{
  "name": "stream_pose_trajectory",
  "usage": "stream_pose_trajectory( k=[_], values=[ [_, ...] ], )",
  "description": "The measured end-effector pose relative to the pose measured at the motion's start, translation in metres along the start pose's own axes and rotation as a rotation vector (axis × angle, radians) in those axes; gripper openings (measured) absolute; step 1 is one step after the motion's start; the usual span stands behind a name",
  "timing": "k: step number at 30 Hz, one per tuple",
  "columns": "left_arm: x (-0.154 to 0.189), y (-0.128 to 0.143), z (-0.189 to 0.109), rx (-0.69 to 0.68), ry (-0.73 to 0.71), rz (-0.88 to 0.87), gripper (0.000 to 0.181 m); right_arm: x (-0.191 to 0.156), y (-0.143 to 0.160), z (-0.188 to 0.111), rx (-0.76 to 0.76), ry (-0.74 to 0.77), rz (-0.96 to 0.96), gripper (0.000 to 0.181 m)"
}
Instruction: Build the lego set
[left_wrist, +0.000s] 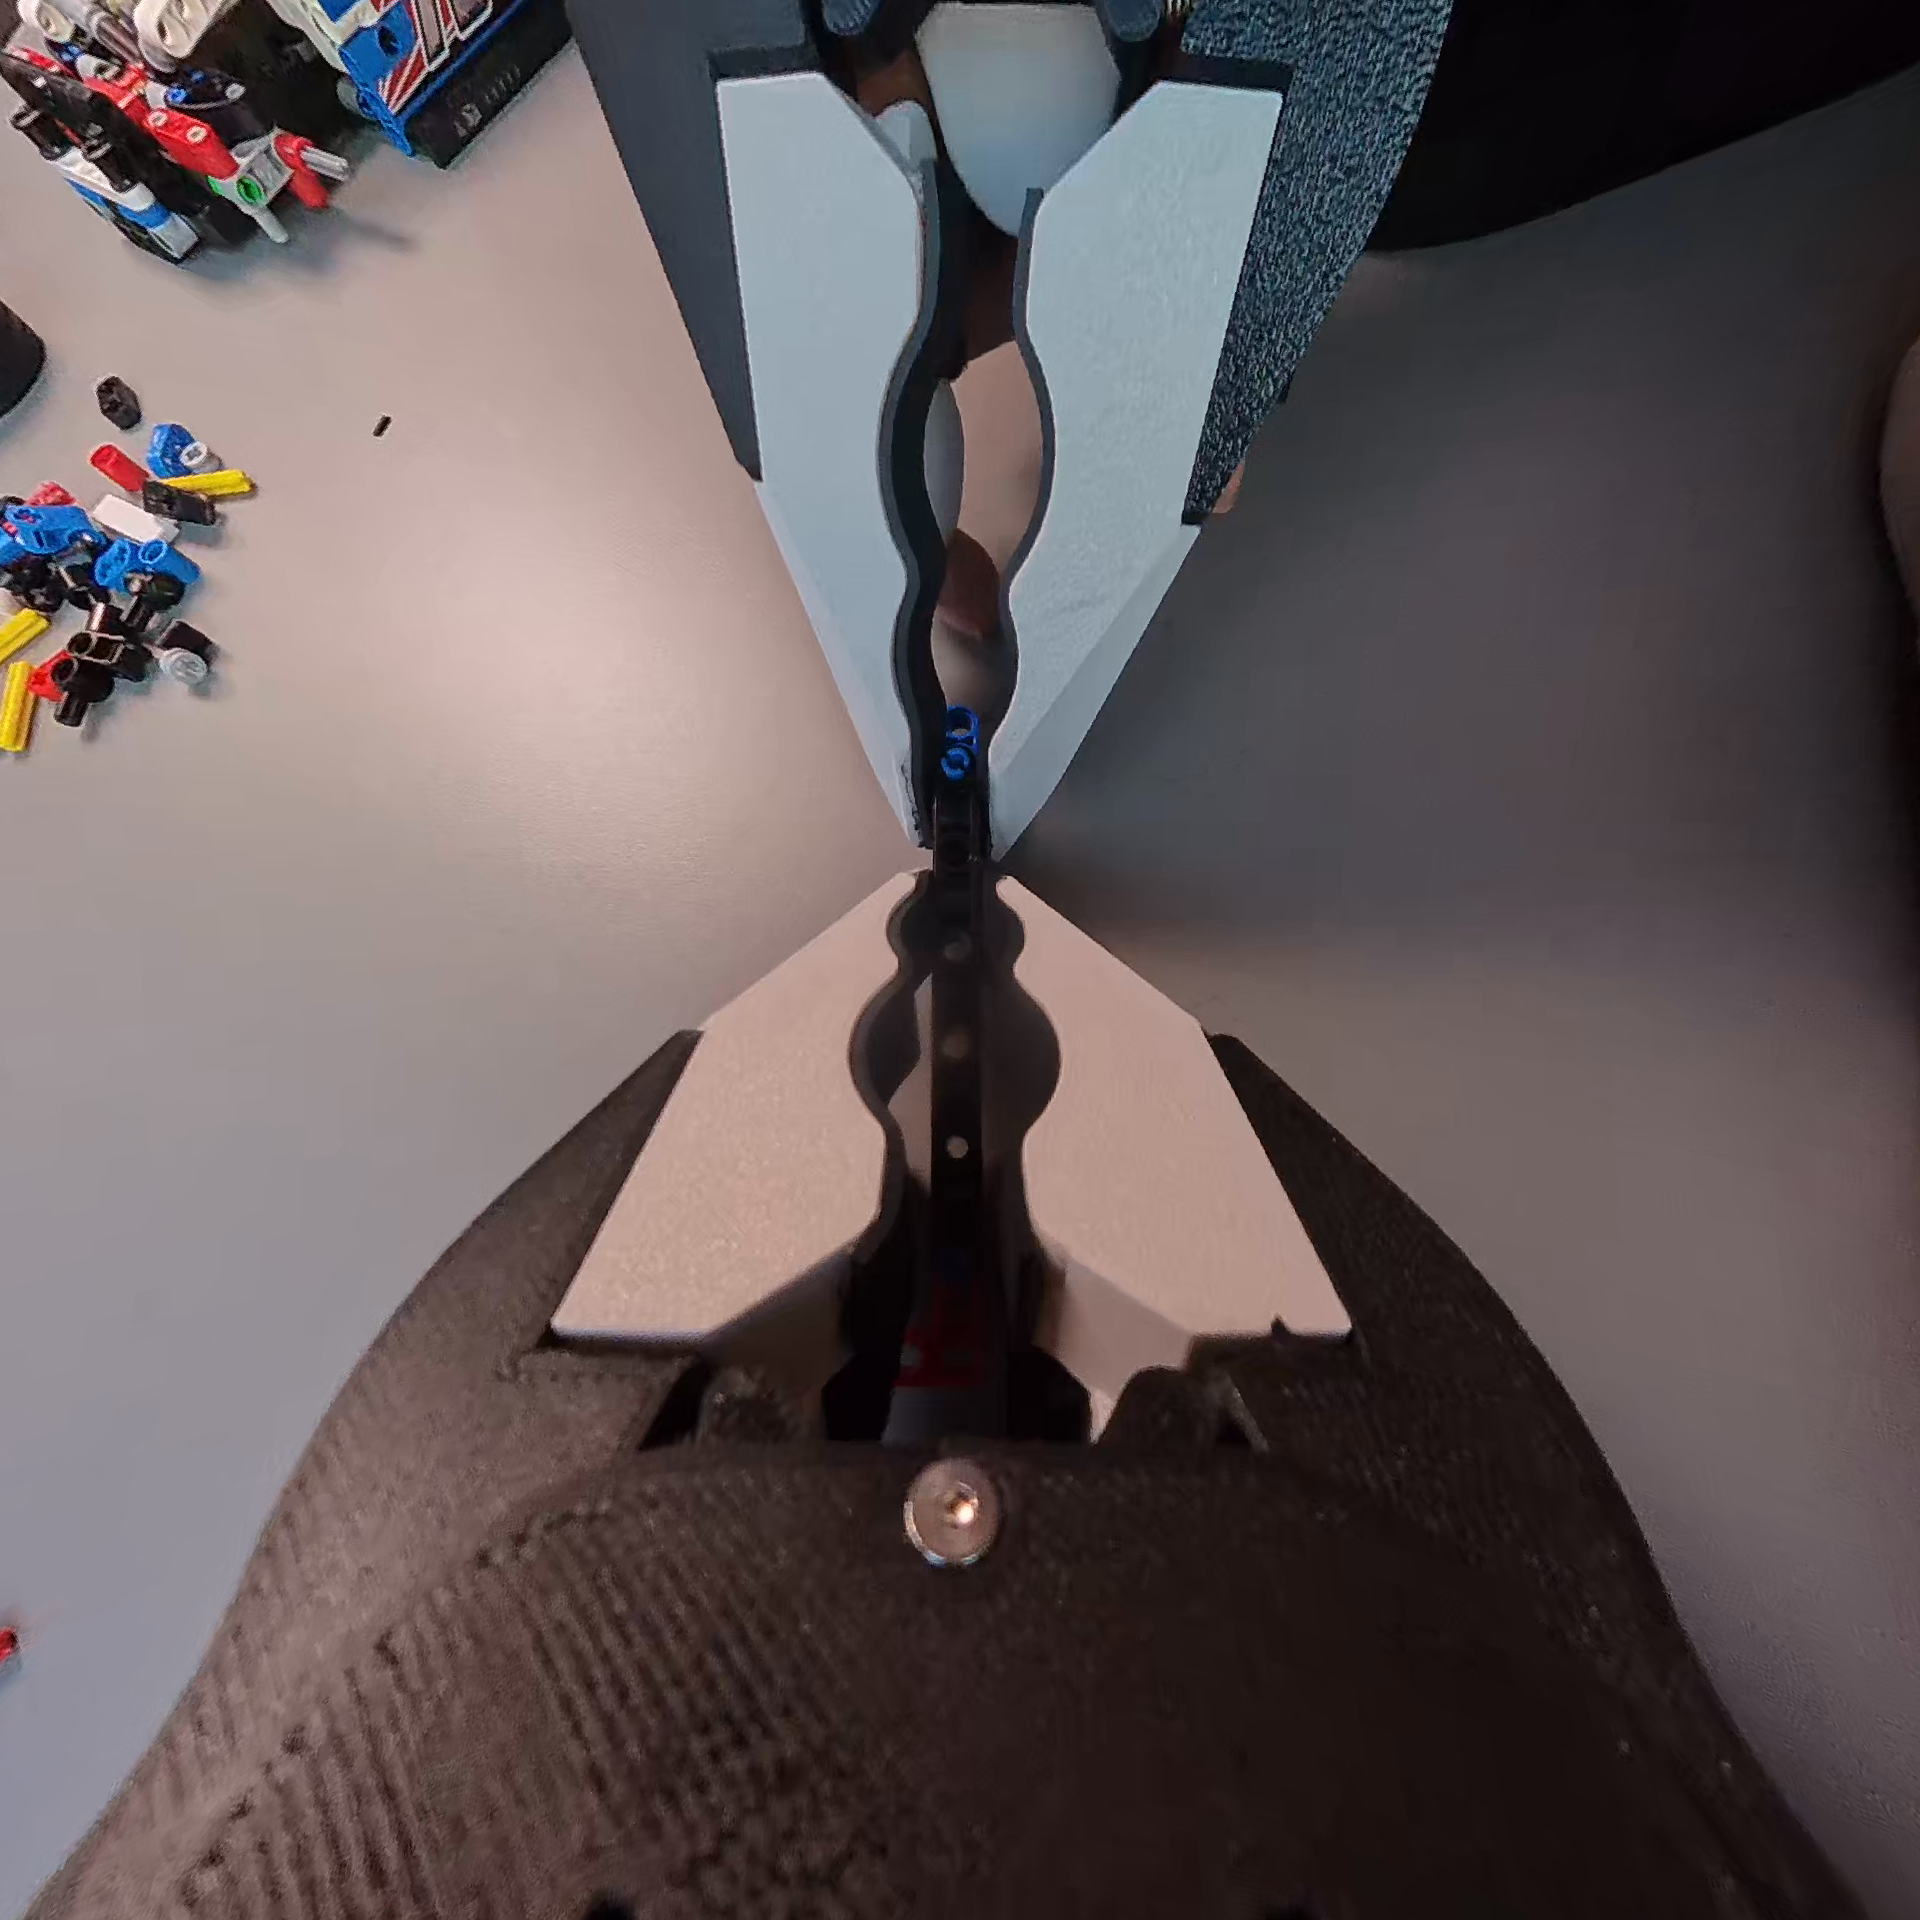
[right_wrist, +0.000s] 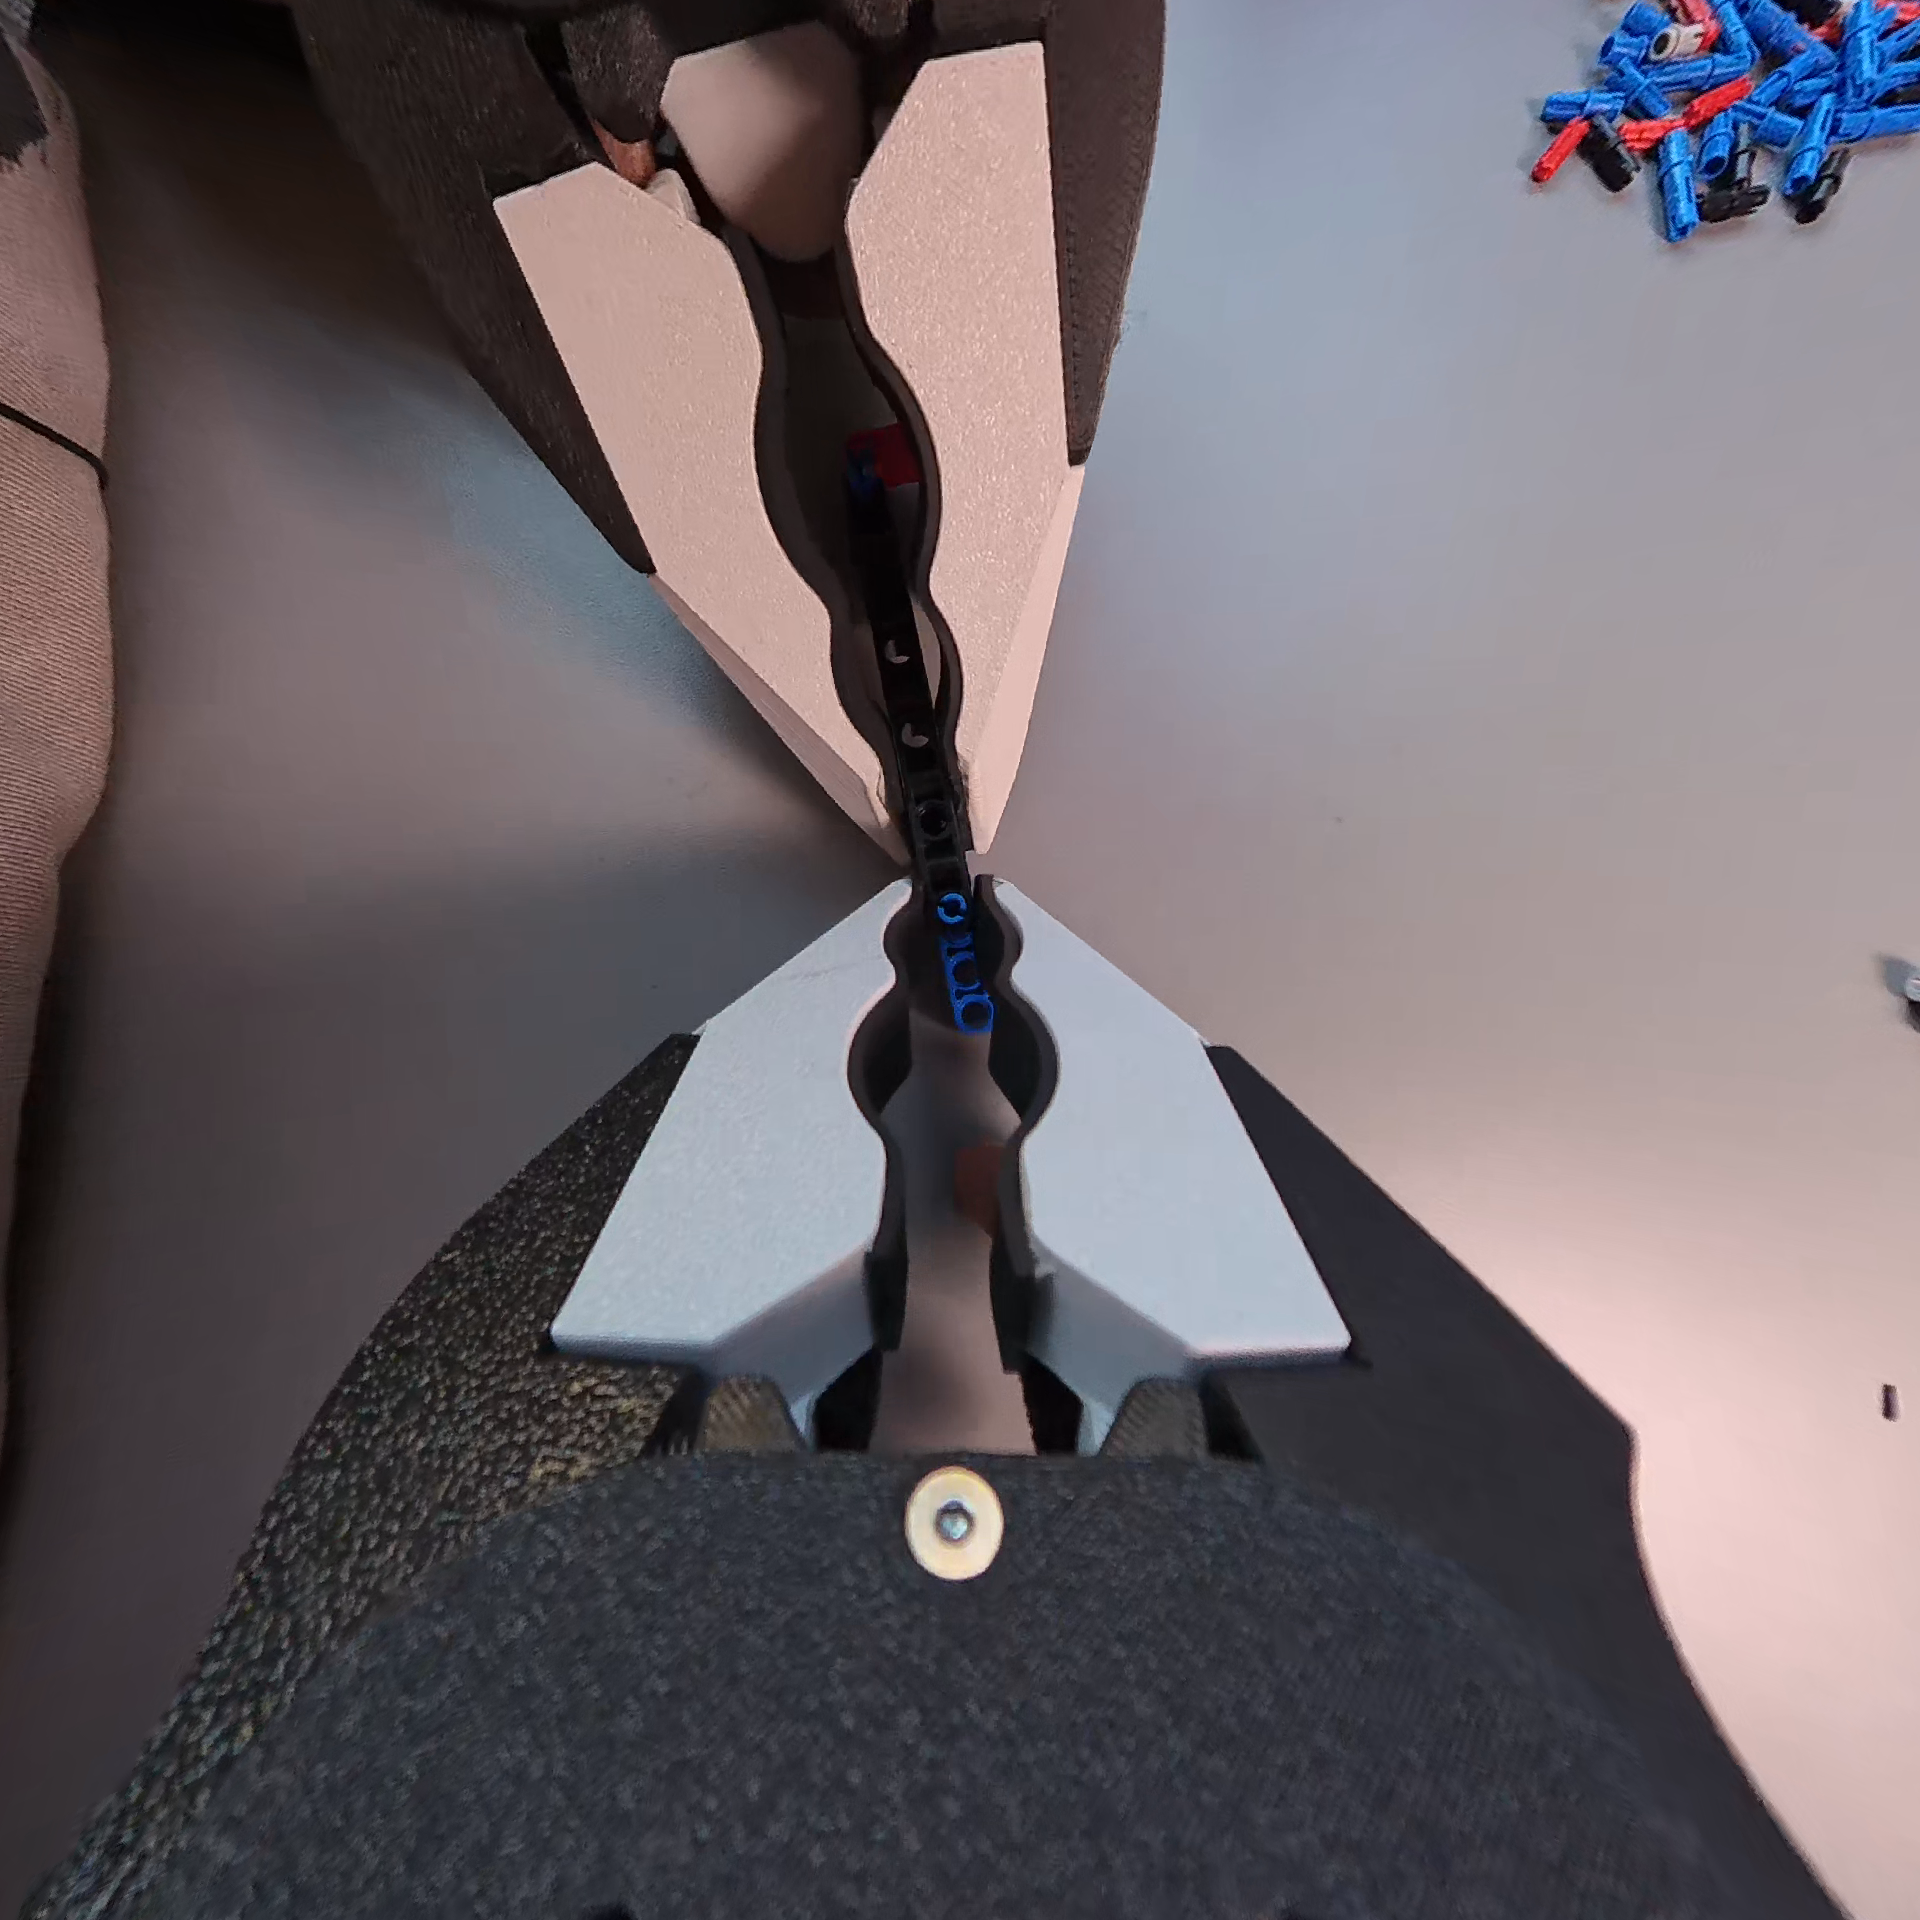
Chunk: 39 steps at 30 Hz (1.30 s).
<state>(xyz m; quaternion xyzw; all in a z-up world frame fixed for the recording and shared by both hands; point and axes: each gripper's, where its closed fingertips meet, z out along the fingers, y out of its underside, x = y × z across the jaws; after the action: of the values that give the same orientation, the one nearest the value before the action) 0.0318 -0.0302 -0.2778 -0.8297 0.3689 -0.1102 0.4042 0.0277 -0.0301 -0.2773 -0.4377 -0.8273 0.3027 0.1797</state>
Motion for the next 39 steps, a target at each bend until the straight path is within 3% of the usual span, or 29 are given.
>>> stream_pose_trajectory(
  k=[8,15,19,26,31,39],
  values=[
    [-0.002,-0.002,-0.003,0.008,-0.004,-0.005,0.016,-0.003,-0.001,0.001,0.002,-0.033,0.021,0.005],
    [0.001,-0.002,-0.009,-0.001,0.013,0.046,0.007,-0.003,-0.001,0.000,-0.002,-0.027,0.010,0.006],
    [0.001,-0.002,-0.007,-0.020,0.018,0.064,0.006,-0.003,-0.009,-0.010,0.068,-0.028,-0.023,0.016],
    [0.000,-0.002,-0.006,-0.032,0.043,0.053,0.006,-0.001,-0.005,-0.007,0.036,0.006,-0.097,0.006],
    [-0.003,-0.004,-0.008,-0.011,0.026,0.040,0.013,-0.002,-0.003,-0.006,0.027,-0.030,-0.055,0.006],
    [0.000,-0.005,-0.009,-0.003,0.072,0.009,0.007,-0.002,-0.002,-0.006,0.023,-0.061,-0.032,0.006]
  ],
)
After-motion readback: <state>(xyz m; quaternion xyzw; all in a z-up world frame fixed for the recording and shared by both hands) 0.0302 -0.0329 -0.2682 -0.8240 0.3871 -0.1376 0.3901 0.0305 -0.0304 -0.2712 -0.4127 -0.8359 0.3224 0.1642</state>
